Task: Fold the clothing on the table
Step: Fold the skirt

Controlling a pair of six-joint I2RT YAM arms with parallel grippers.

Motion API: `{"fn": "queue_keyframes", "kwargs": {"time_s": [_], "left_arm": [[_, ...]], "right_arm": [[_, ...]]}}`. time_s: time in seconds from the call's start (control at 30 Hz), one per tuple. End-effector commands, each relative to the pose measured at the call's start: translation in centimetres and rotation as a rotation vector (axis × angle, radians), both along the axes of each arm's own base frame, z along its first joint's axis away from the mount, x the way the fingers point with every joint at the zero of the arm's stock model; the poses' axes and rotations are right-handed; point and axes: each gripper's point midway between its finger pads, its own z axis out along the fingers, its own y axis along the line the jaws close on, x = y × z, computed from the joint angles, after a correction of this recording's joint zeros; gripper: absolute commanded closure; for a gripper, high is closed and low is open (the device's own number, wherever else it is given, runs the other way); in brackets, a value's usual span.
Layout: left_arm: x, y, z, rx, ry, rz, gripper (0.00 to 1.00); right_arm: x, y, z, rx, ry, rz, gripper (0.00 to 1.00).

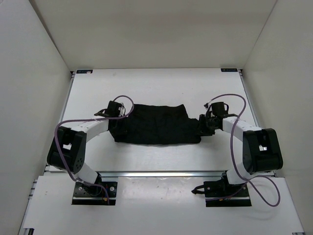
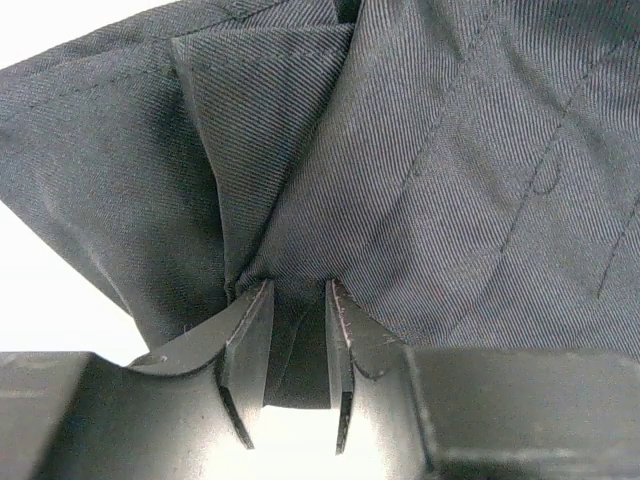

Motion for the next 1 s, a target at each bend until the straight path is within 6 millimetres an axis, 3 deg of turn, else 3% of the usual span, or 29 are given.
{"fn": "queue_keyframes", "kwargs": {"time_s": [0.0,0.13,0.2,0.27,0.33,0.37,0.4,0.47,0.57,0.73,0.87,0.97], "left_arm": [[2.0,-0.6,0.8,-0.007,-0.038,-0.025,0.62],[3.4,-2.3,1.1,-0.031,-0.035,-0.066,0.61],[3.6,-2.9,0.6,-0.037,-0.014,-0.08,0.61],[4.6,-4.4,1.3,-0.067,-0.026,-0.107,0.62],[5.2,-5.7,1.1,-0.076,-0.014,-0.129,0.62],[5.9,-6.4,2.0,-0.093,-0.031,-0.138,0.63],[5.8,-7.2,1.3,-0.092,-0.012,-0.156,0.63],[6.3,-9.6,2.1,-0.119,-0.019,-0.197,0.65],[6.5,-12.3,2.4,-0.192,-0.008,-0.218,0.65],[6.4,-15.5,2.7,-0.353,0.026,-0.23,0.68],[6.5,-15.7,2.2,-0.377,0.035,-0.222,0.68],[6.7,-15.0,1.8,-0.395,0.043,-0.198,0.68]], "right_arm": [[2.7,0.8,1.5,0.026,-0.087,0.009,0.75],[5.0,-0.6,3.5,-0.026,-0.158,0.003,0.95],[6.8,-1.7,5.6,-0.049,-0.213,-0.01,0.96],[8.2,-2.4,7.8,-0.06,-0.252,-0.007,0.96],[10.2,-1.6,11.1,-0.043,-0.324,0.027,0.95],[10.4,-0.8,11.9,-0.038,-0.337,0.046,0.96],[11.0,0.4,13.4,-0.032,-0.373,0.073,0.96],[12.2,2.5,16.1,-0.006,-0.435,0.111,0.95],[12.4,7.6,18.0,0.093,-0.458,0.203,0.95],[11.5,14.7,17.6,0.144,-0.425,0.355,0.96],[10.3,19.5,17.0,0.236,-0.382,0.436,0.96],[9.3,21.9,16.1,0.288,-0.34,0.478,0.97]]}}
